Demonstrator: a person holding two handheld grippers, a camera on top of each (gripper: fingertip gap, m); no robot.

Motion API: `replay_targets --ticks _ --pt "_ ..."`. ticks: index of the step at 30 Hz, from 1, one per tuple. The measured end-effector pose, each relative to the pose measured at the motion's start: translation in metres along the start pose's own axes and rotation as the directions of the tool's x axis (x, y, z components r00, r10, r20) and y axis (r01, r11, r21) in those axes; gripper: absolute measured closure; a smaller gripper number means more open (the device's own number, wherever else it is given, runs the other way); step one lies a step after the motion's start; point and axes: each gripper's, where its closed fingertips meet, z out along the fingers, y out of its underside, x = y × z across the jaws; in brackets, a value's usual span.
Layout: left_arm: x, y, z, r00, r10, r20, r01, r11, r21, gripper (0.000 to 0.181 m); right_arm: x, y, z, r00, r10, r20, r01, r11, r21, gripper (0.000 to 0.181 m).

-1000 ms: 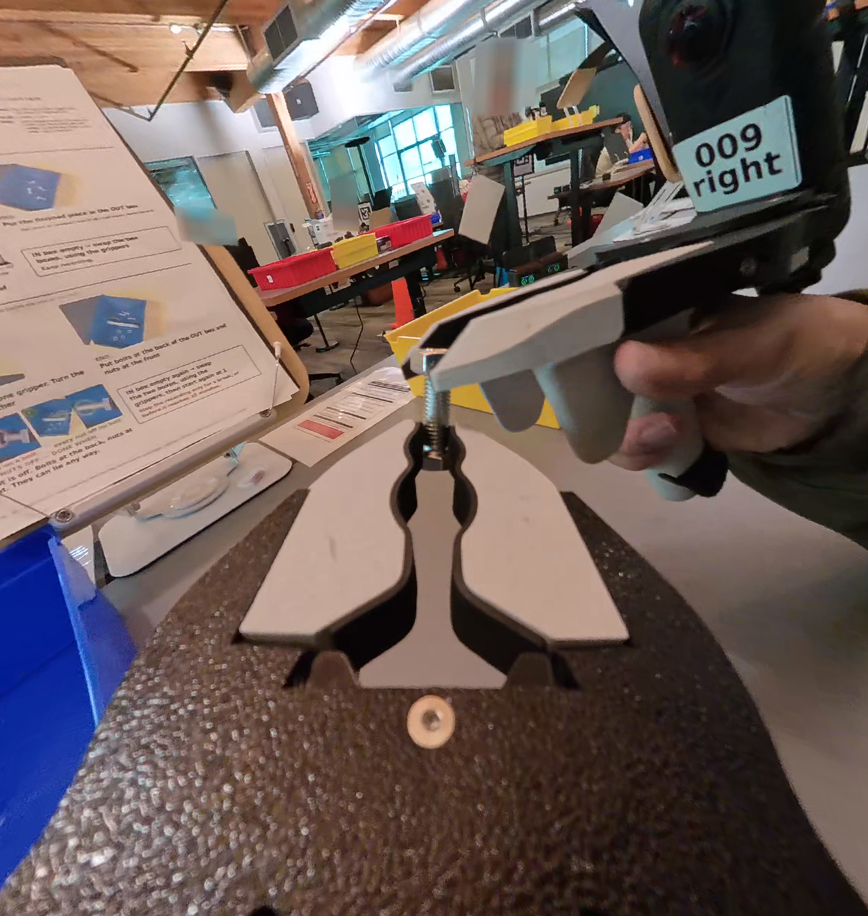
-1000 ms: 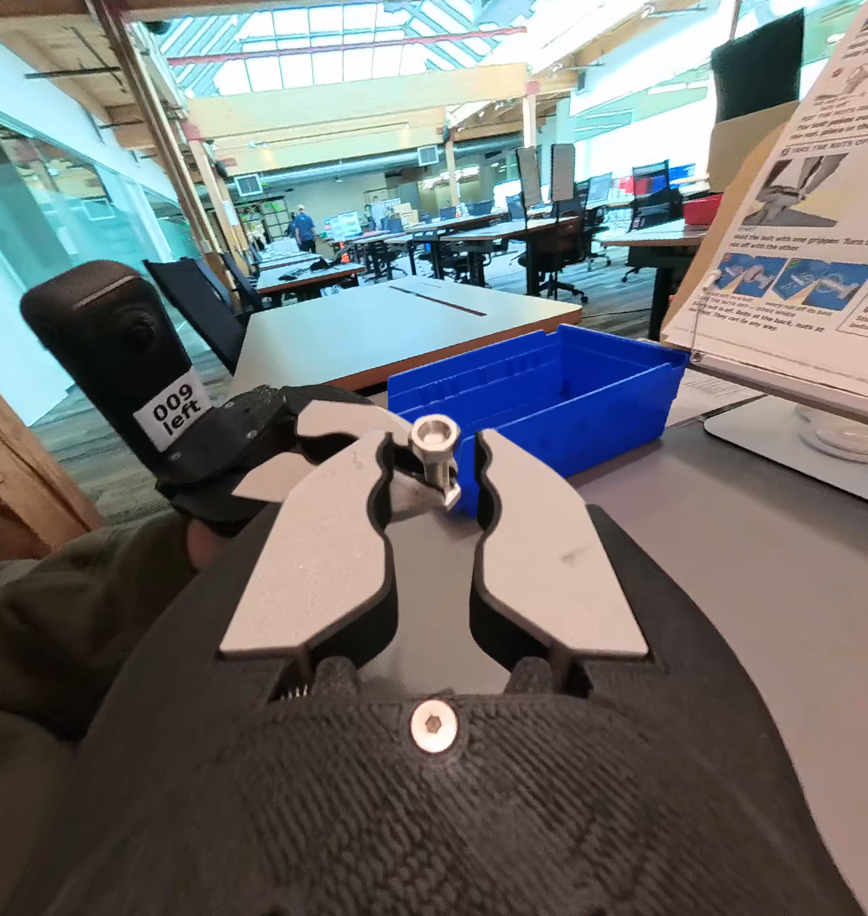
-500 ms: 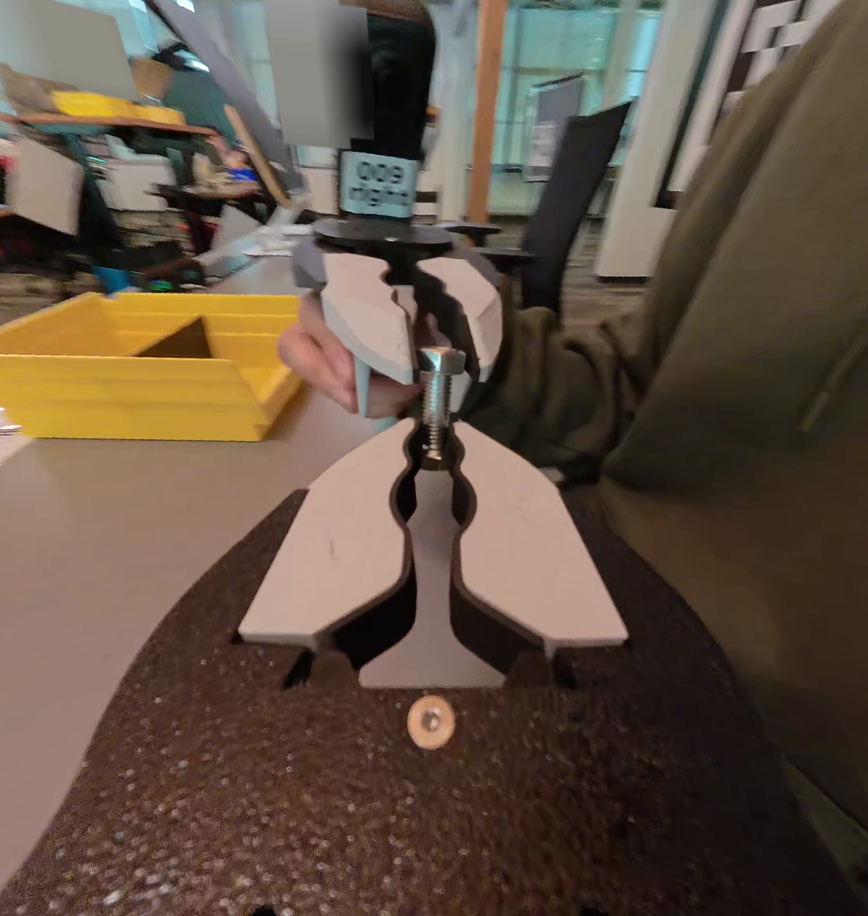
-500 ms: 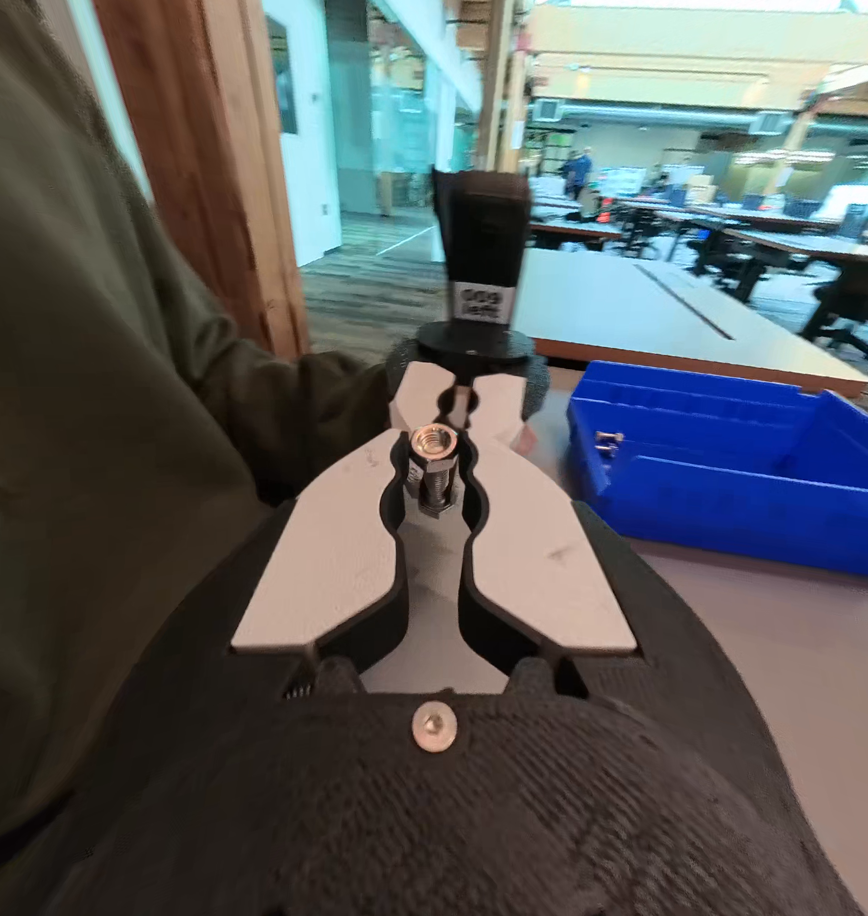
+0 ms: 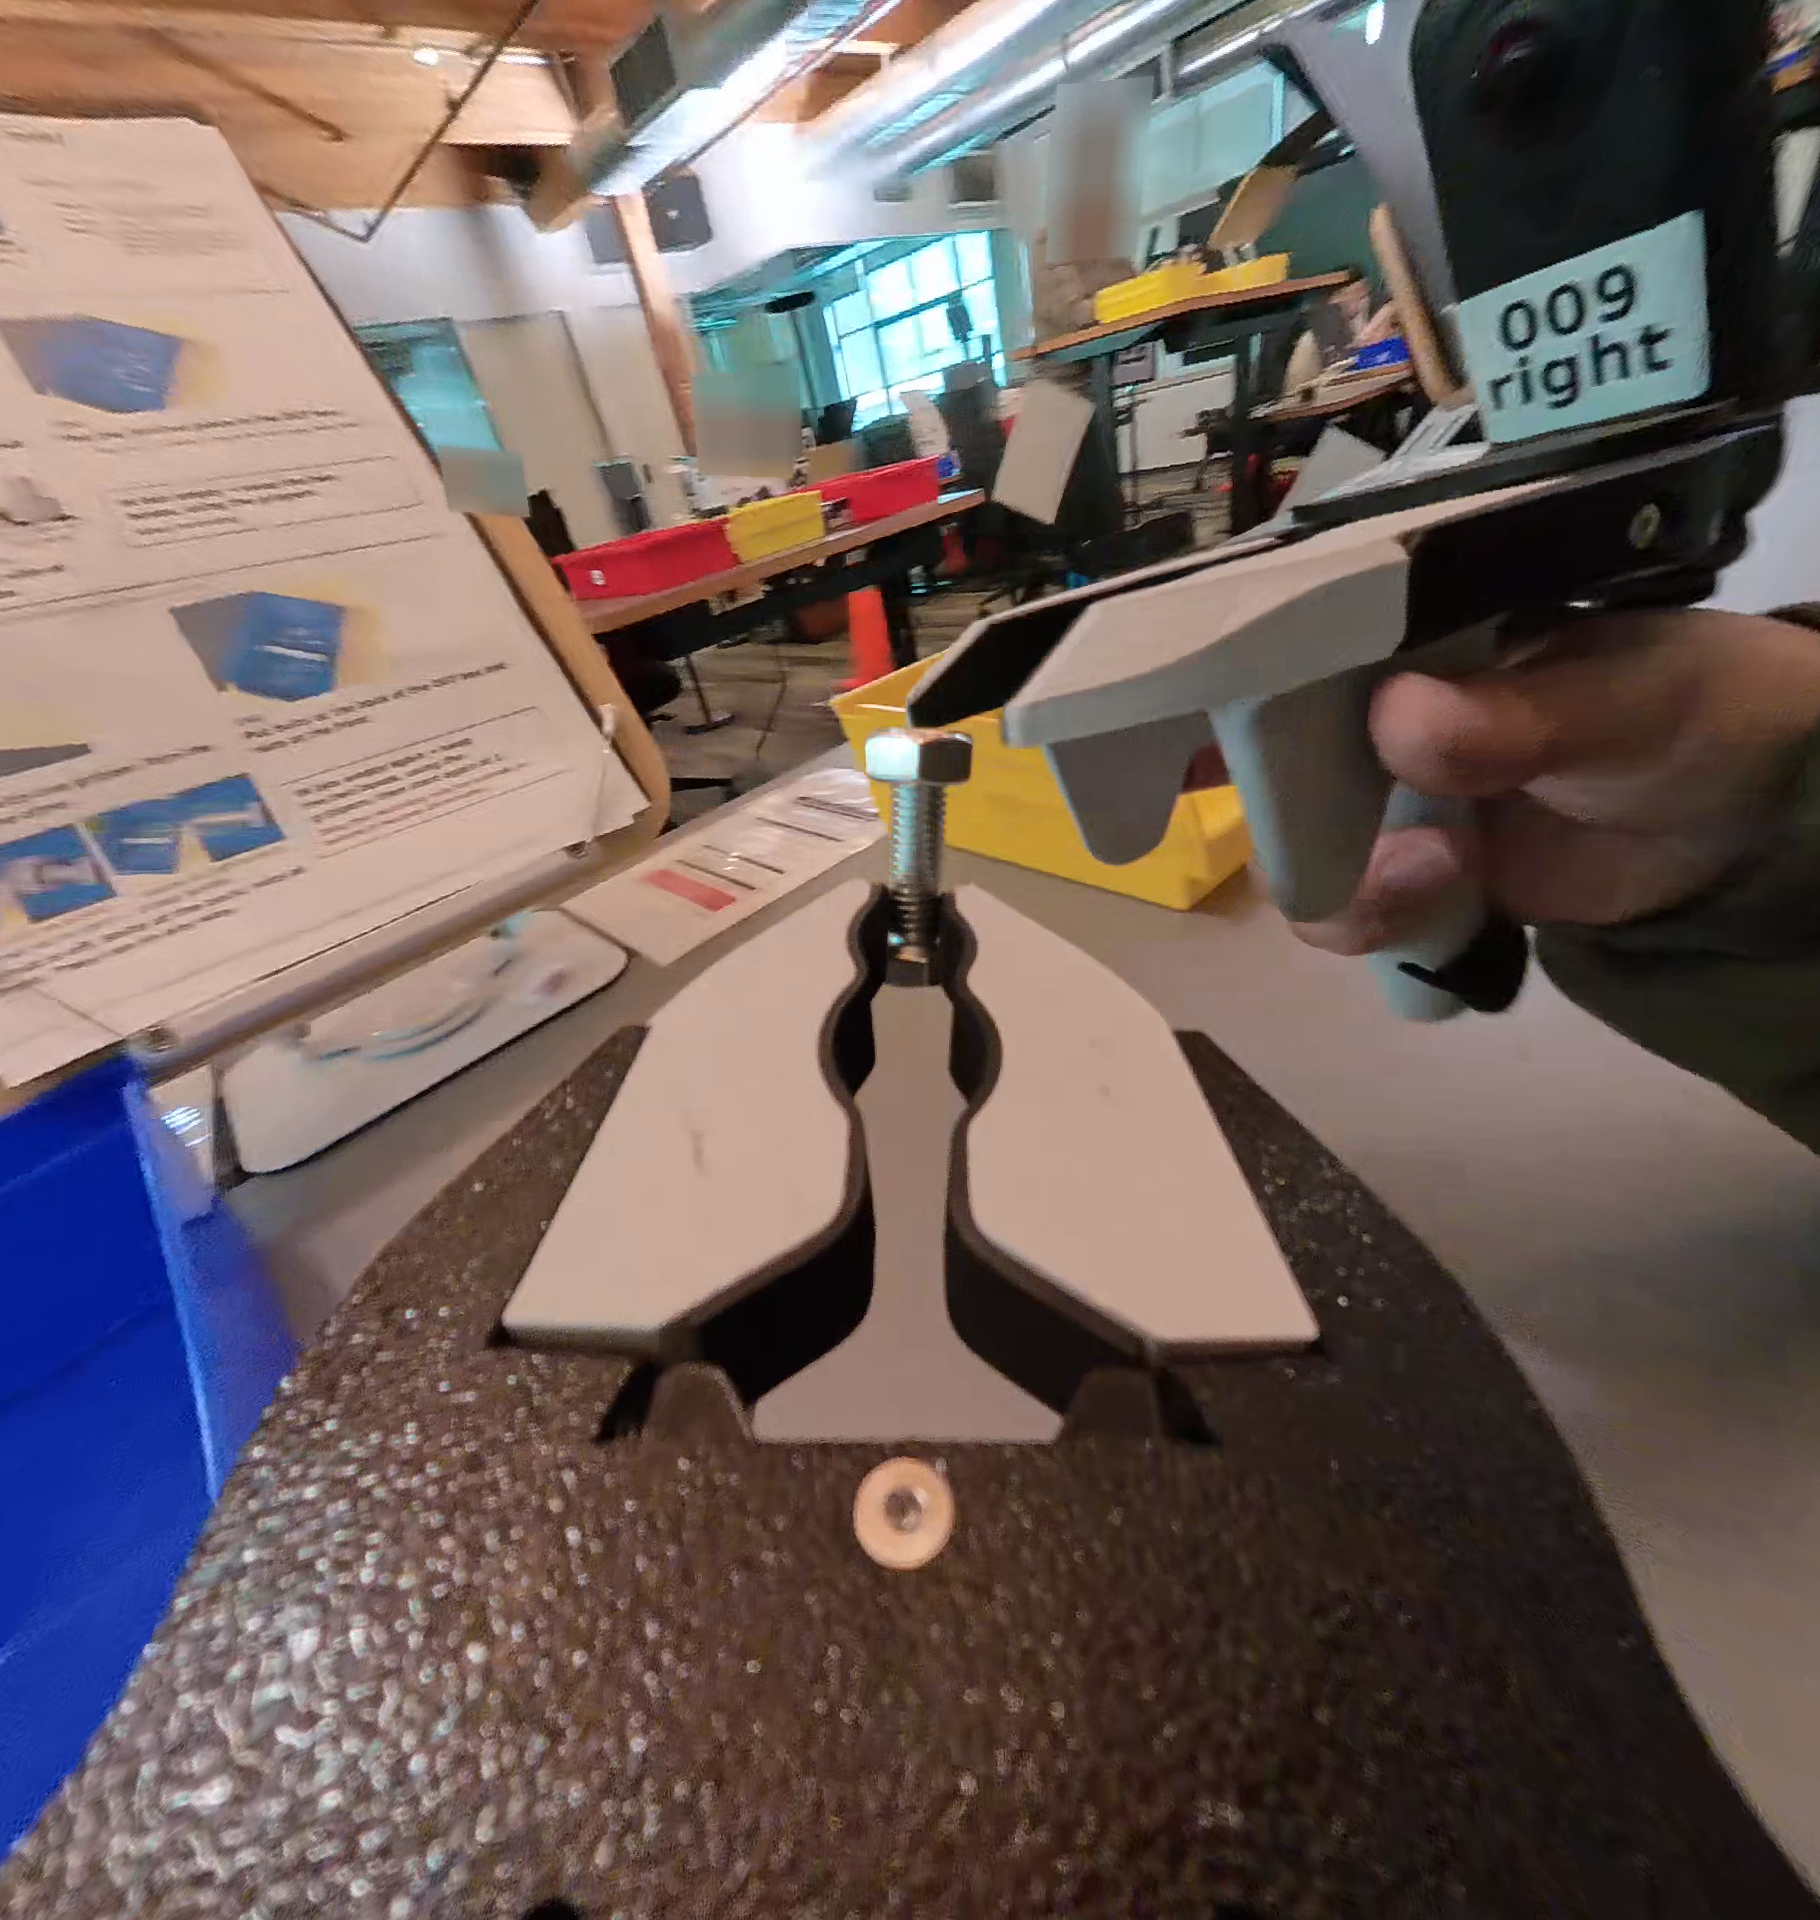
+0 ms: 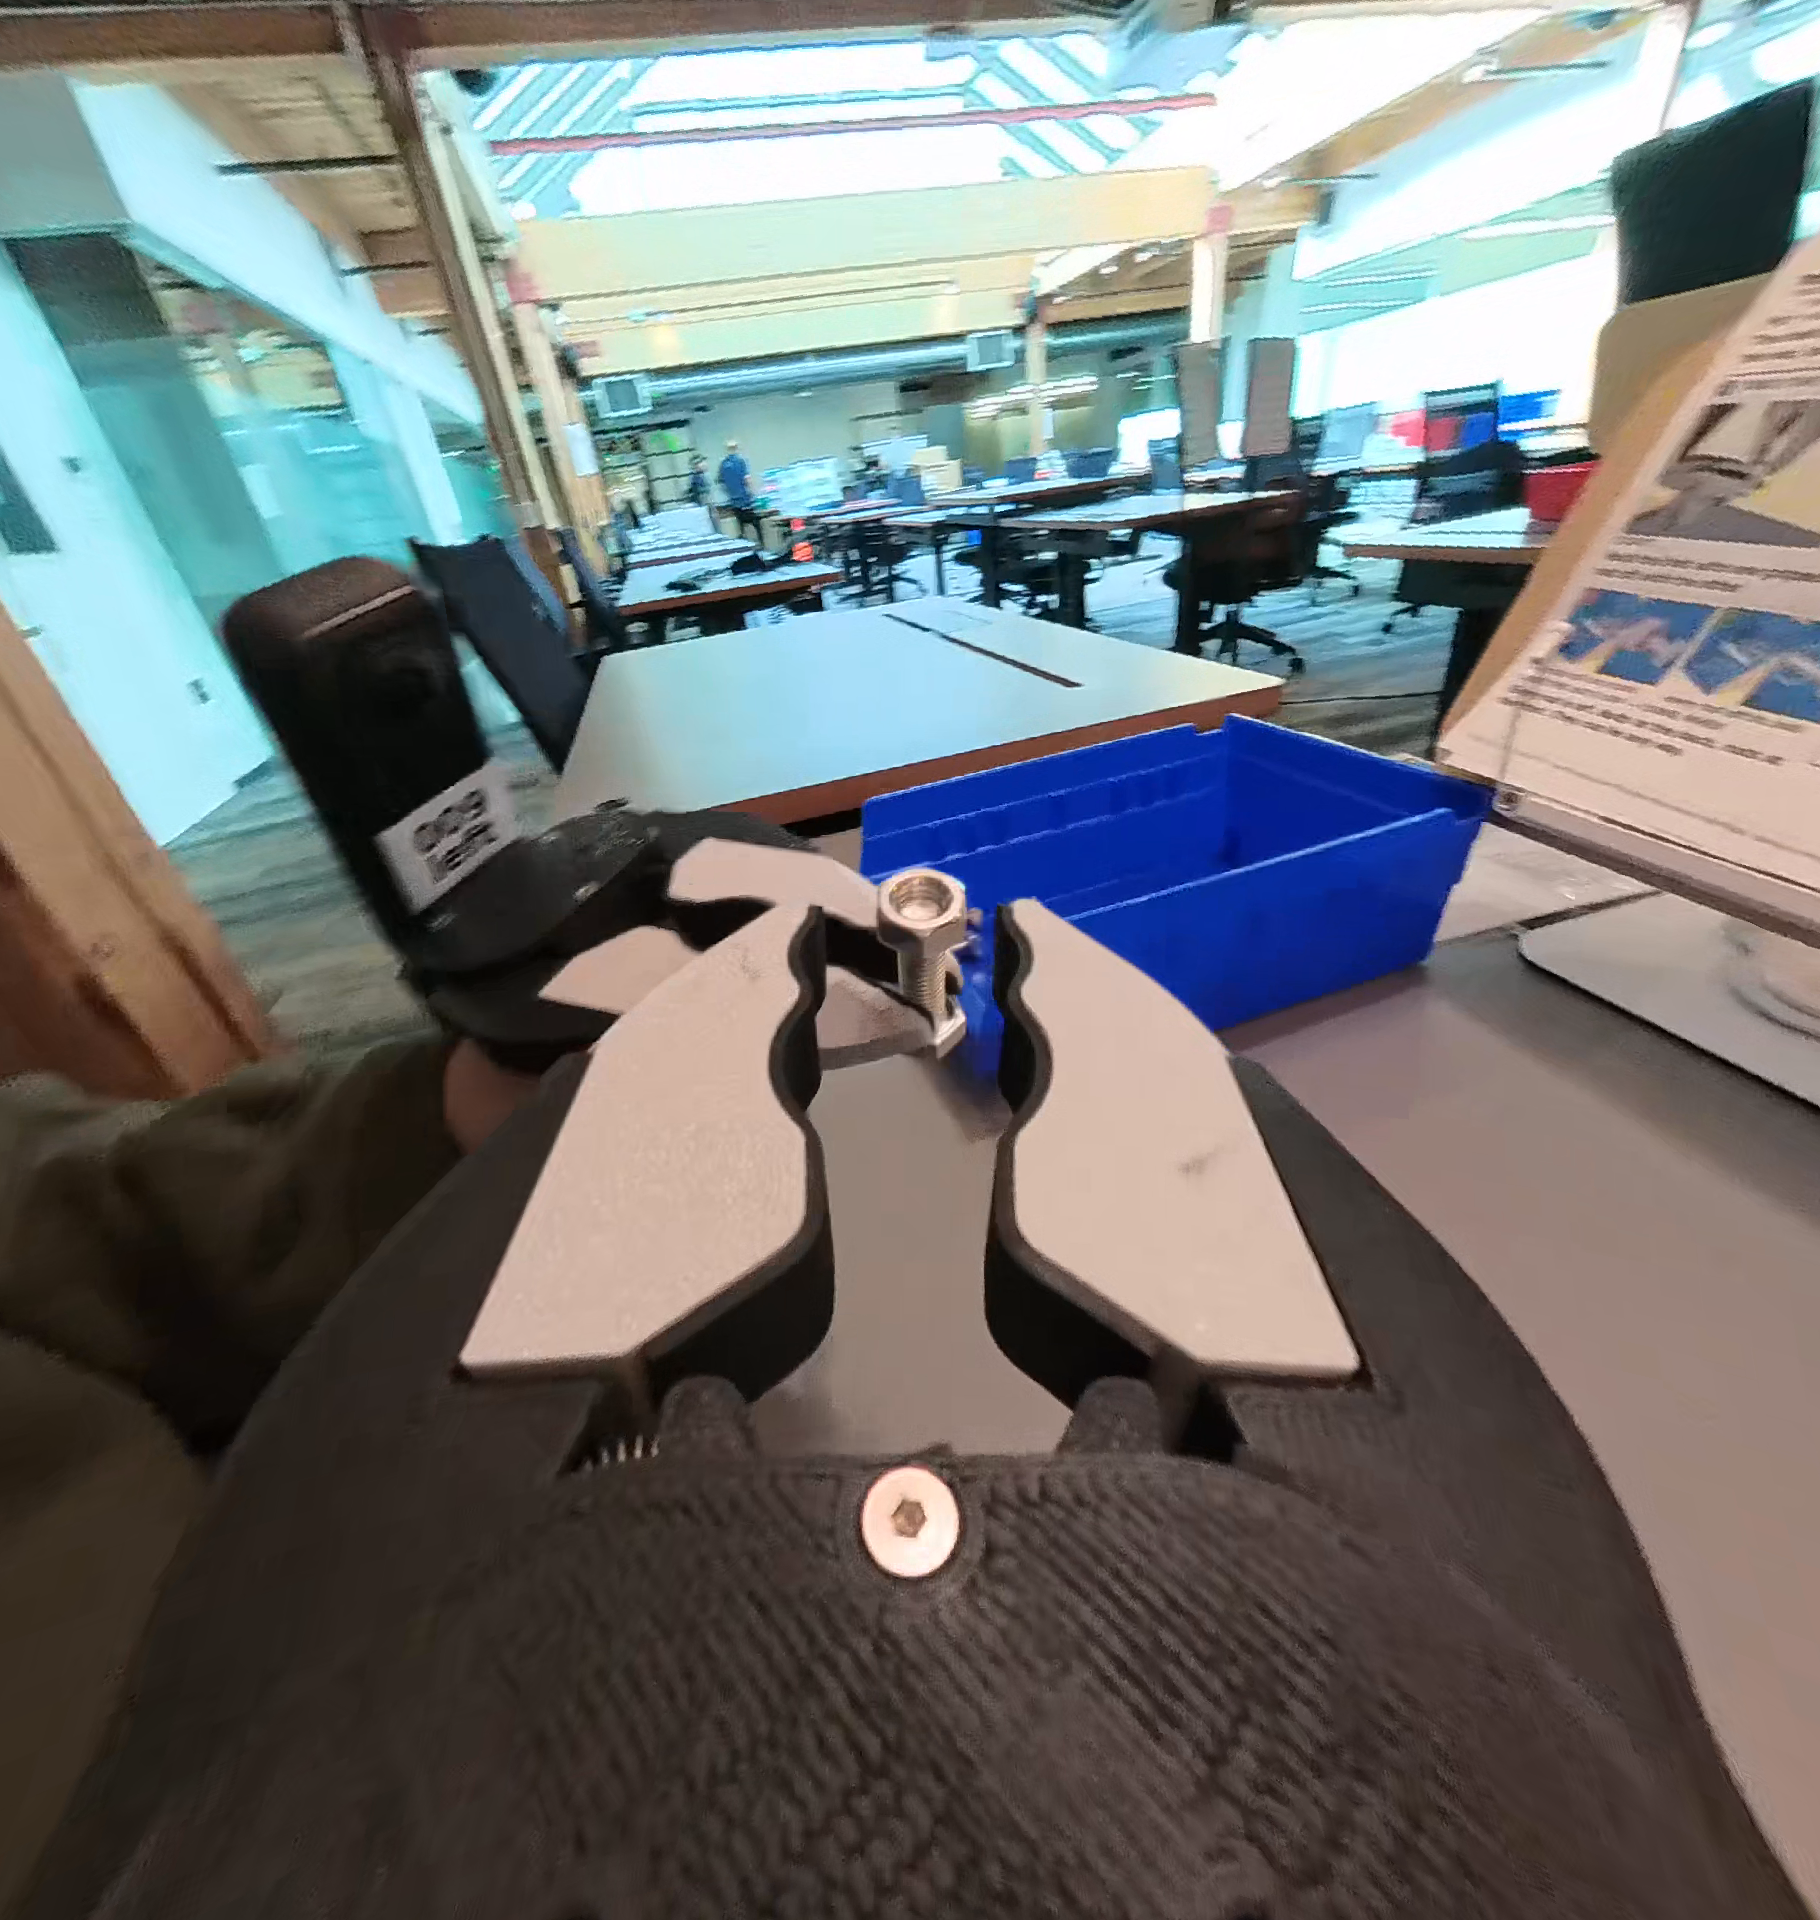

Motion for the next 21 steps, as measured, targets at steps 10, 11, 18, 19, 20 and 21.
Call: replay_targets --ticks 10,11,18,19,20,21 --pt "0.016 0.006 -0.001 0.989 -0.043 -0.145 0.036 0.998 -0.054 0.172 -0.001 0.010 0.007 0.998 -0.058 -0.012 0.057 0.995 -0.081 0.164" --pt "0.026 0.003 -0.005 0.959 -0.101 -0.266 0.091 0.995 -0.050 0.173 -0.007 0.010 0.003 0.996 -0.074 0.052 0.079 0.993 -0.086 0.164" --pt "0.075 -0.002 -0.041 0.681 -0.147 -0.717 0.137 0.988 -0.073 0.172 -0.063 0.020 -0.027 0.865 -0.156 0.478 0.210 0.976 -0.061 0.164" --pt "0.078 -0.004 -0.042 0.657 -0.165 -0.735 0.163 0.984 -0.076 0.172 -0.068 0.020 -0.030 0.848 -0.158 0.506 0.213 0.976 -0.053 0.164" --pt "0.079 -0.005 -0.042 0.648 -0.176 -0.741 0.186 0.980 -0.070 0.172 -0.069 0.019 -0.031 0.842 -0.153 0.518 0.203 0.978 -0.041 0.164" --pt "0.079 -0.005 -0.041 0.645 -0.184 -0.742 0.202 0.977 -0.067 0.172 -0.069 0.019 -0.033 0.839 -0.143 0.526 0.190 0.981 -0.036 0.164"
